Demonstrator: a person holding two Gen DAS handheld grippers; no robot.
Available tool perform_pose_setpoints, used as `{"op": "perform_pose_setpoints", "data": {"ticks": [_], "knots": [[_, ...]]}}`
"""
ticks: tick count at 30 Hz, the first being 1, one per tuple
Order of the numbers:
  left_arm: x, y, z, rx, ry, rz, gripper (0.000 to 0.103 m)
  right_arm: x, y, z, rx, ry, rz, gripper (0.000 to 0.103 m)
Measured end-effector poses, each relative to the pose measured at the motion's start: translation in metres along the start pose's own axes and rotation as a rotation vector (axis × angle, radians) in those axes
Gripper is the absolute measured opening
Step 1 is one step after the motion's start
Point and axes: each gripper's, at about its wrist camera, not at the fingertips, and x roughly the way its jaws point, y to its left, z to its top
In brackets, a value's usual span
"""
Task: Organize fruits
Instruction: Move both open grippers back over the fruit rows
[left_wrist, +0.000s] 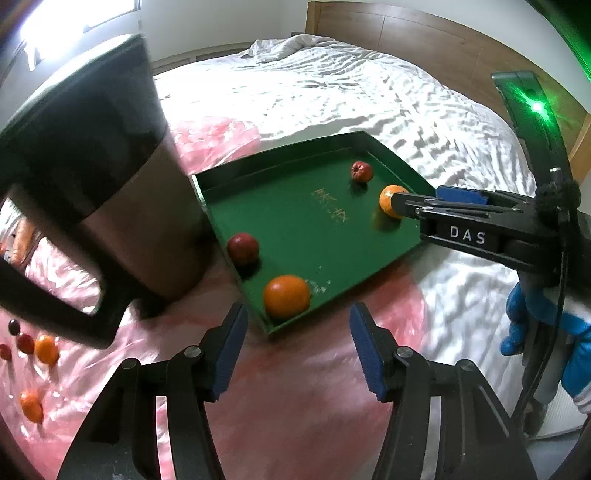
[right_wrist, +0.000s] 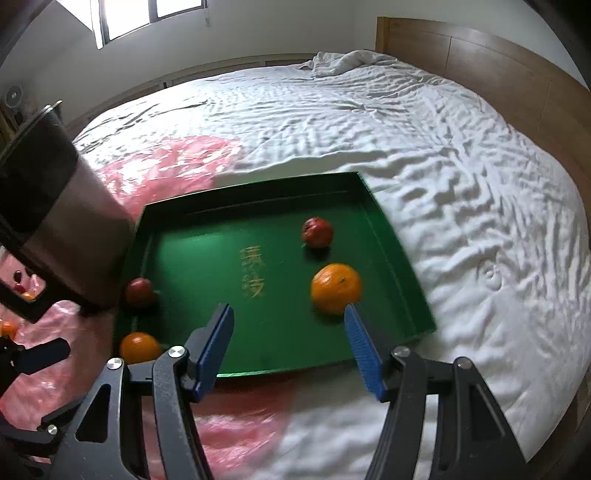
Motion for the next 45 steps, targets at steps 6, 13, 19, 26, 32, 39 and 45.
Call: {"op": "perform_pose_setpoints", "data": {"ticks": [6, 13, 19, 26, 32, 39, 45], "knots": [[-0.022, 0.016, -0.019, -0.002, -0.024, 0.042, 0.052, -0.013, 0.024, -0.013, -0.009, 0.011, 0.052, 0.103], [-0.028, 0.038, -0.037, -0.028, -0.004, 0.069, 0.052, -0.018, 0.052, -0.027, -0.043, 0.030, 0.074, 0.103], [-0.034, 0.059, -0.051, -0.073, 0.014, 0.086, 0.052, -0.023, 0.073, -0.037, -0.070, 0.050, 0.102, 0.103], [-0.037, 0.085, -0.070, -0.117, 0.040, 0.128, 0.052, -0.030, 0.117, -0.053, -0.156, 0.072, 0.169, 0.103], [-0.042, 0.109, -0.083, -0.161, 0.054, 0.156, 0.052, -0.026, 0.149, -0.058, -0.190, 0.095, 0.217, 0.103], [-0.053, 0.142, -0.100, -0.228, 0.052, 0.205, 0.052, -0.029, 0.190, -0.063, -0.274, 0.116, 0.277, 0.103], [-0.068, 0.191, -0.125, -0.336, 0.054, 0.293, 0.052, -0.030, 0.237, -0.074, -0.359, 0.143, 0.355, 0.103]]}}
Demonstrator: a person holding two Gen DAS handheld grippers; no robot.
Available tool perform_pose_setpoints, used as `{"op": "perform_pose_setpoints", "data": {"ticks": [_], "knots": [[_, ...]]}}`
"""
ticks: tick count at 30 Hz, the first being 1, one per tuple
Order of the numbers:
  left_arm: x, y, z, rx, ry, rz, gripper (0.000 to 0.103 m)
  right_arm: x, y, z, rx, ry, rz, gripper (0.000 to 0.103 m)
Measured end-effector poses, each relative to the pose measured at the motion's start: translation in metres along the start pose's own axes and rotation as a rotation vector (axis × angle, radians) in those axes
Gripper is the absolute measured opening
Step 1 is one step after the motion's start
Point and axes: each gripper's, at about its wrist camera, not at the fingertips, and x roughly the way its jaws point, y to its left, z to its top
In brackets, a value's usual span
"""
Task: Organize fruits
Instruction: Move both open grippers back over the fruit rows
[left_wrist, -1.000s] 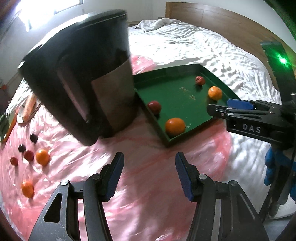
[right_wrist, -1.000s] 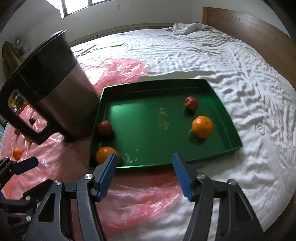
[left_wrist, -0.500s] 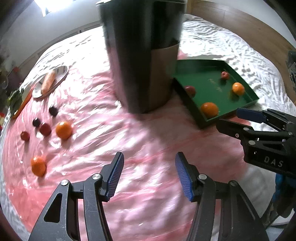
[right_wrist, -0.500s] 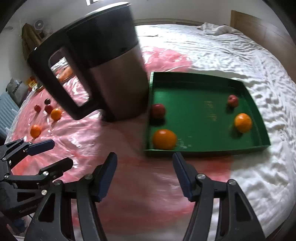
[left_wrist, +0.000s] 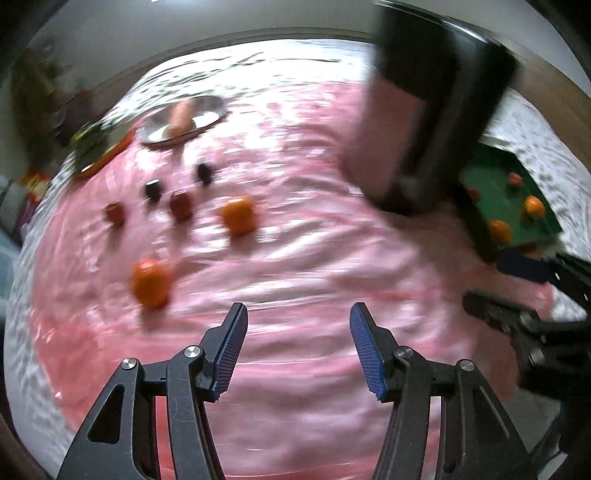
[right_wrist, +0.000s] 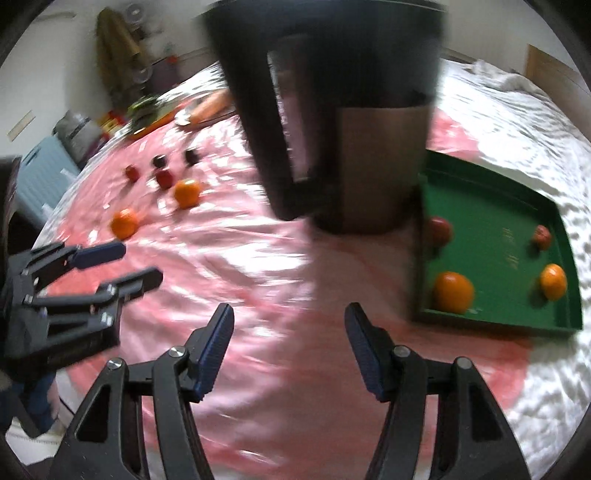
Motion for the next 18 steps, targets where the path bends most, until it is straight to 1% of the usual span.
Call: {"op": "perform_pose_setpoints", "data": {"ticks": [4, 8, 11, 14, 18], "knots": [[0.003, 0.040, -0.004, -0.079, 0.002, 0.057, 0.052, 0.011, 0.026, 0.006, -0.041, 0.011, 0.050, 0.103], [0.008, 0.073, -0.008, -0.134, -0.001, 0.096, 0.052, 0.022, 0.047, 0.012, -0.070, 0.017, 0.086, 0.103], [0.014, 0.093, -0.008, -0.172, 0.005, 0.112, 0.052, 0.030, 0.059, 0.019, -0.089, 0.019, 0.108, 0.103], [0.018, 0.106, -0.007, -0.189, 0.006, 0.120, 0.052, 0.042, 0.073, 0.028, -0.102, 0.022, 0.129, 0.103], [0.029, 0.121, -0.006, -0.209, 0.017, 0.113, 0.052, 0.056, 0.090, 0.045, -0.116, 0.014, 0.155, 0.103]]}}
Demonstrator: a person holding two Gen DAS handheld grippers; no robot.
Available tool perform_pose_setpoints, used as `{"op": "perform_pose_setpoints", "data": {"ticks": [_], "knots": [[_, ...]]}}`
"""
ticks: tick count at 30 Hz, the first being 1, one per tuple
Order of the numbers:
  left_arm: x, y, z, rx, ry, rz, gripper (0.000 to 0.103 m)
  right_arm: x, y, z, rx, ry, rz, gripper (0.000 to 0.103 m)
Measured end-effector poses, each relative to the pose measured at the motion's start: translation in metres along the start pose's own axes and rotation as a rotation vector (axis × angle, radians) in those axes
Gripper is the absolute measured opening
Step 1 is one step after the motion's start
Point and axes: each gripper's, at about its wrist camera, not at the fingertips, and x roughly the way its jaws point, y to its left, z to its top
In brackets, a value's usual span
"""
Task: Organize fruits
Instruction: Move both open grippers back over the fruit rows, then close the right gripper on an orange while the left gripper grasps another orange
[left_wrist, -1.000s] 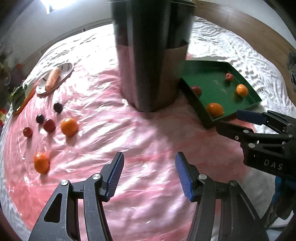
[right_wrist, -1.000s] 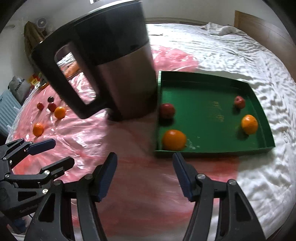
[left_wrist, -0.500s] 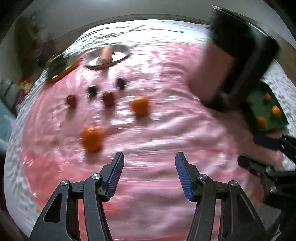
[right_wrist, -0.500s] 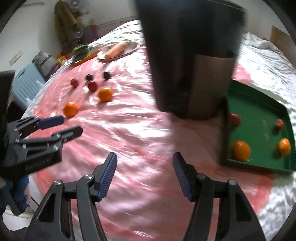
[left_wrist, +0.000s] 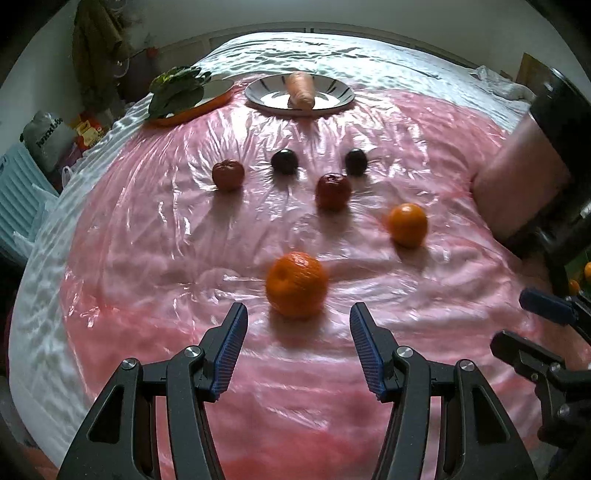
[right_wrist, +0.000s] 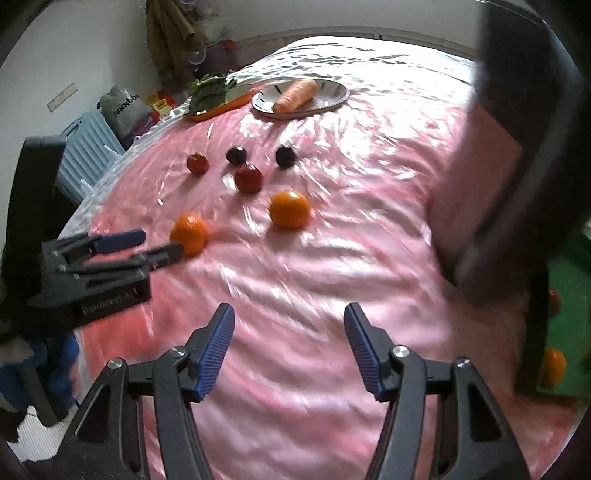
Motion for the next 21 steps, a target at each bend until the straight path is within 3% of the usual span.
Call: {"op": "perform_pose_setpoints", "data": {"ticks": [16, 21], "knots": [[0.032, 0.013, 0.015, -0.030, 0.038, -0.077, 0.053, 0.071, -0.005, 0.062, 0.038, 0.024, 0.055, 0.103], [0.040, 0.013, 0.016, -0.040, 0.052, -0.087, 0.052, 0.084, -0.007, 0.071, 0.041, 0.034, 0.072, 0.091]]}}
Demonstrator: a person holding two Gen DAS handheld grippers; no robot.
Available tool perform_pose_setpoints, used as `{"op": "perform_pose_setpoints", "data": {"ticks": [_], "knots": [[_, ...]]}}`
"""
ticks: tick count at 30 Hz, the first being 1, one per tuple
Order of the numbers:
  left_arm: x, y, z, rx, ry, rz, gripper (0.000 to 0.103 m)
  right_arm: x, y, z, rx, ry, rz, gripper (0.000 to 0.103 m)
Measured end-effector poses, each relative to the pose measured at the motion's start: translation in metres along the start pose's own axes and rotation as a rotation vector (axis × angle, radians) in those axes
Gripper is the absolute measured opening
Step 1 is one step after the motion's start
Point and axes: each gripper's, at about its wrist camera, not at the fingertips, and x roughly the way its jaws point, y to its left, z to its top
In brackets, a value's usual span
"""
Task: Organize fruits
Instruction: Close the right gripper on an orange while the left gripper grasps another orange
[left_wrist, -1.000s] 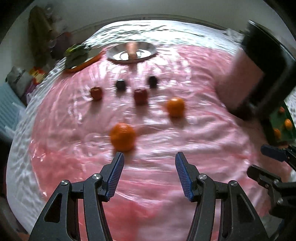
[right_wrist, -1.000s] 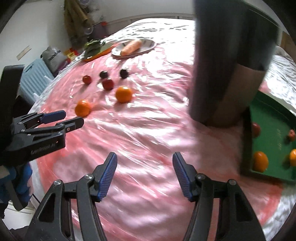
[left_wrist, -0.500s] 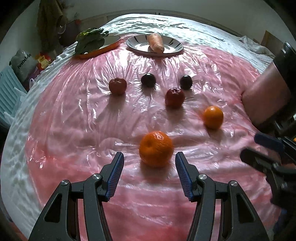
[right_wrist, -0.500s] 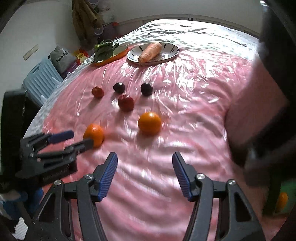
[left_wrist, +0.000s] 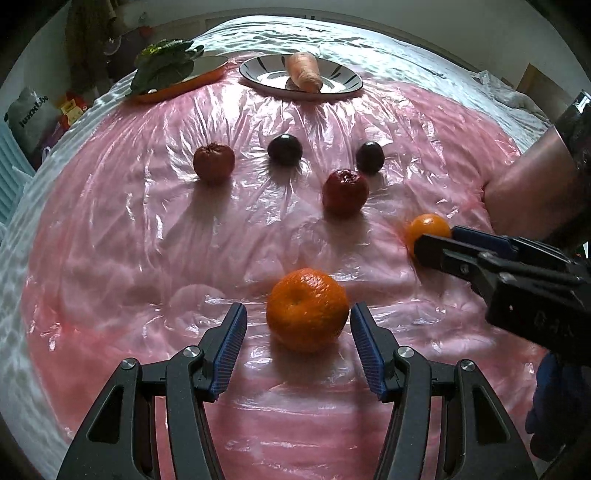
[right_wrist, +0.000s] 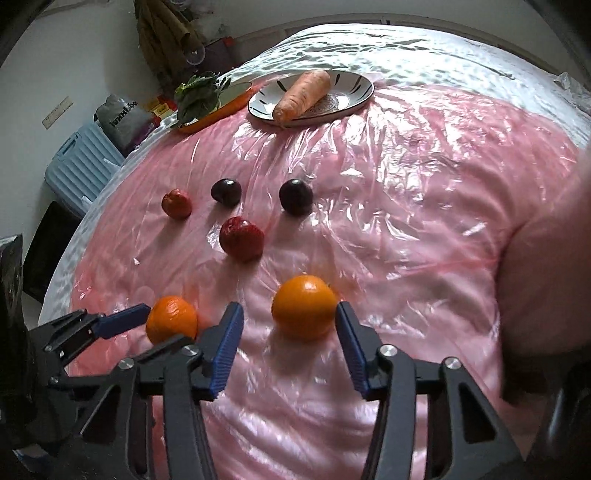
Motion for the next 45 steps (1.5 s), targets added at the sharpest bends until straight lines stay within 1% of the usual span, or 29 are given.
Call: {"op": "perform_pose_setpoints", "data": {"ticks": [7, 9, 13, 14, 15, 19, 21, 24, 34, 45], "knots": [[0.006, 0.002, 0.002, -0.008, 0.005, -0.011, 0.052, 0.011, -0.003, 0.007, -0.005, 0.016, -0.018, 0.087], [0.008, 0.002, 0.002, -0.008, 0.005, -0.013, 0.052, 0.015, -0.002, 0.009, -0.013, 0.025, -0.025, 0.082], [0.011, 0.003, 0.002, -0.008, 0.009, -0.016, 0.052, 0.023, -0.001, 0.010, -0.023, 0.039, -0.034, 0.080], [0.012, 0.003, 0.002, -0.009, 0.012, -0.018, 0.052, 0.024, -0.001, 0.011, -0.021, 0.040, -0.035, 0.077], [0.013, 0.004, 0.001, -0.009, 0.011, -0.020, 0.051, 0.026, -0.001, 0.011, -0.018, 0.043, -0.036, 0.071], [0.014, 0.007, 0.001, -0.018, 0.009, -0.027, 0.045, 0.029, -0.001, 0.011, -0.023, 0.055, -0.041, 0.070], [0.013, 0.008, 0.001, -0.014, 0.008, -0.037, 0.039, 0.031, 0.000, 0.011, -0.024, 0.058, -0.042, 0.070], [0.012, 0.008, 0.000, -0.003, 0.004, -0.043, 0.039, 0.031, -0.002, 0.011, -0.014, 0.058, -0.036, 0.070], [0.000, 0.014, 0.001, -0.030, -0.006, -0.077, 0.039, 0.018, -0.003, 0.011, -0.003, 0.035, -0.024, 0.069], [-0.011, 0.012, -0.001, -0.018, -0.024, -0.072, 0.039, 0.000, -0.005, 0.005, -0.001, 0.015, -0.038, 0.069]]}}
